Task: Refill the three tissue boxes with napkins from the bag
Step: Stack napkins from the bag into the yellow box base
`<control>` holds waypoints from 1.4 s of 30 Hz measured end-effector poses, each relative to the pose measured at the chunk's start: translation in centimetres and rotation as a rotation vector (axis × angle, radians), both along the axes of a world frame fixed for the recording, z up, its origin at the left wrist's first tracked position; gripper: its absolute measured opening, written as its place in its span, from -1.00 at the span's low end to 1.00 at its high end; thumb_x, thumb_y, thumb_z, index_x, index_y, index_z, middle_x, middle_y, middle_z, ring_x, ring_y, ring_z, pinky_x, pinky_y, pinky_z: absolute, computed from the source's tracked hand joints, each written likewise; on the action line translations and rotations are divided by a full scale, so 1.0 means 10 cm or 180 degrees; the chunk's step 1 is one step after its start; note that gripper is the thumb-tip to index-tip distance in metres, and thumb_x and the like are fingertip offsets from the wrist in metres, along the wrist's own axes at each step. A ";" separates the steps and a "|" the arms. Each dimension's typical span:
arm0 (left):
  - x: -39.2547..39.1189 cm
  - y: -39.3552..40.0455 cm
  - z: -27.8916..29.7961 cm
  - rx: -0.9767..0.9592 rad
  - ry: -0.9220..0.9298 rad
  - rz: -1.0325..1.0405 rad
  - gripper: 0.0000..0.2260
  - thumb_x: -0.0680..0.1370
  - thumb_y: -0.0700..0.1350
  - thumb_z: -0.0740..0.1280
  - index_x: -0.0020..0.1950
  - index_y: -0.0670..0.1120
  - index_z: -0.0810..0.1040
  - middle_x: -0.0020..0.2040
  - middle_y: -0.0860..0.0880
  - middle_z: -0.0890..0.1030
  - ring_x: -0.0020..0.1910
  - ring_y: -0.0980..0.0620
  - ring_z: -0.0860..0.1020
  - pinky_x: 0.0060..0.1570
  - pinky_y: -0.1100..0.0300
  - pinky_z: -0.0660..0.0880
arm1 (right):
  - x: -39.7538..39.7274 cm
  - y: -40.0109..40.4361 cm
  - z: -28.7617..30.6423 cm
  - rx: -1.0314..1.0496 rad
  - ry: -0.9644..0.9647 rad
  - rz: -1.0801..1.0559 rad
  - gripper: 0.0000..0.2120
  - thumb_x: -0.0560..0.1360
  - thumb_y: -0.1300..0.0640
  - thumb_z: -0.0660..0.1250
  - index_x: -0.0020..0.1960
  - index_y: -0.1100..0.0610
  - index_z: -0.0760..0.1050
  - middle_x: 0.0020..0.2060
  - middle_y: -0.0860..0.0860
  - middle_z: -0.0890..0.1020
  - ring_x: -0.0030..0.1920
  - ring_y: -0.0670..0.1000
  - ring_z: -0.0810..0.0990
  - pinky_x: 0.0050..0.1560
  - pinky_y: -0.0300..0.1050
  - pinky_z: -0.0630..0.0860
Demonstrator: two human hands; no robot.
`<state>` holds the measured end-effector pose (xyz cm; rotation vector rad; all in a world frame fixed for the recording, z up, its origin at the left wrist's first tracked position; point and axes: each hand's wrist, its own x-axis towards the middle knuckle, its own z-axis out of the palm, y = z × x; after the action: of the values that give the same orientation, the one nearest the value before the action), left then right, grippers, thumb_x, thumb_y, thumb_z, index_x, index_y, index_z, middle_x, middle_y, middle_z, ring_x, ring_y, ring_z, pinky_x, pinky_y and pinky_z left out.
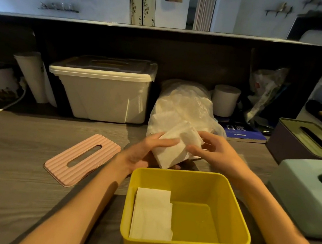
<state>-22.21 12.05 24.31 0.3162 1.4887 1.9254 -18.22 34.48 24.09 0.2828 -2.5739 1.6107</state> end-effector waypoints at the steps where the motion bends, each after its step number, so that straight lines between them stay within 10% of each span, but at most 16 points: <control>1: -0.04 -0.01 -0.03 -0.0148 0.0326 0.0007 -0.51 0.43 -0.09 0.55 0.34 -0.09 0.55 0.18 -0.16 0.63 0.08 -0.06 0.67 -0.02 0.05 0.64 | 0.02 0.03 -0.04 -0.0004 0.0007 -0.0074 -0.65 0.53 -0.05 0.46 0.30 -0.10 0.56 0.12 -0.16 0.68 0.13 -0.14 0.65 -0.01 -0.25 0.60; 7: -0.11 0.06 -0.20 -0.1147 0.2326 0.0575 -0.71 0.53 -0.22 0.48 0.23 -0.10 0.58 0.09 0.02 0.67 0.03 0.27 0.62 0.02 0.37 0.53 | 0.07 0.05 -0.29 -0.0153 0.0349 -0.0239 -0.70 0.56 0.16 0.46 0.23 -0.10 0.55 0.09 -0.13 0.69 0.12 -0.10 0.66 0.16 0.02 0.64; 15: -0.08 0.22 -0.31 -0.0823 0.1879 0.1052 -0.69 0.56 0.20 0.32 0.11 0.01 0.62 0.07 0.04 0.67 0.12 0.11 0.61 0.16 0.15 0.53 | 0.05 -0.10 -0.44 0.0334 0.0812 -0.0016 -0.26 0.52 0.25 0.44 0.47 -0.37 0.27 0.28 -0.19 0.54 0.12 0.16 0.54 0.13 -0.17 0.55; 20: -0.13 0.28 -0.38 -0.0775 0.1902 0.1241 -0.84 0.66 -0.01 0.31 0.05 -0.04 0.63 0.06 -0.03 0.66 0.14 -0.06 0.59 0.08 0.13 0.56 | 0.01 -0.11 -0.50 0.0645 0.0917 -0.0131 -0.47 0.52 0.10 0.50 0.27 -0.39 0.35 0.26 -0.15 0.44 0.20 -0.34 0.44 0.09 -0.46 0.44; 31: -0.11 0.12 -0.22 -0.1387 0.2366 0.0441 -0.64 0.44 0.09 0.52 0.18 0.05 0.57 0.13 0.15 0.62 0.13 0.22 0.57 0.12 0.23 0.57 | 0.06 -0.07 -0.45 -0.0213 0.0591 0.0022 -0.47 0.60 0.28 0.37 0.42 -0.18 0.36 0.18 0.23 0.60 0.17 0.20 0.59 0.20 0.19 0.57; 36: -0.20 -0.03 -0.22 -0.1528 0.2773 0.0481 -0.71 0.49 -0.12 0.53 0.20 -0.04 0.65 0.06 0.04 0.69 0.05 0.16 0.63 0.08 0.24 0.59 | 0.08 0.00 -0.38 -0.0209 0.0693 -0.0103 -0.51 0.55 0.23 0.46 0.40 -0.09 0.43 0.13 -0.12 0.64 0.17 -0.15 0.62 0.15 -0.24 0.58; 42: -0.11 -0.03 0.02 -0.1622 0.3102 0.0513 -0.76 0.49 -0.18 0.52 0.15 -0.06 0.67 -0.01 0.04 0.70 -0.02 0.20 0.63 -0.03 0.33 0.56 | 0.08 0.03 -0.22 -0.0006 0.0776 -0.0248 -0.65 0.48 0.18 0.54 0.22 0.00 0.59 0.09 -0.15 0.68 0.11 -0.18 0.66 0.06 -0.24 0.62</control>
<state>-23.27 11.75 24.49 1.0071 2.6129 1.4466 -17.40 34.79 21.86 0.3503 -2.3706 1.4531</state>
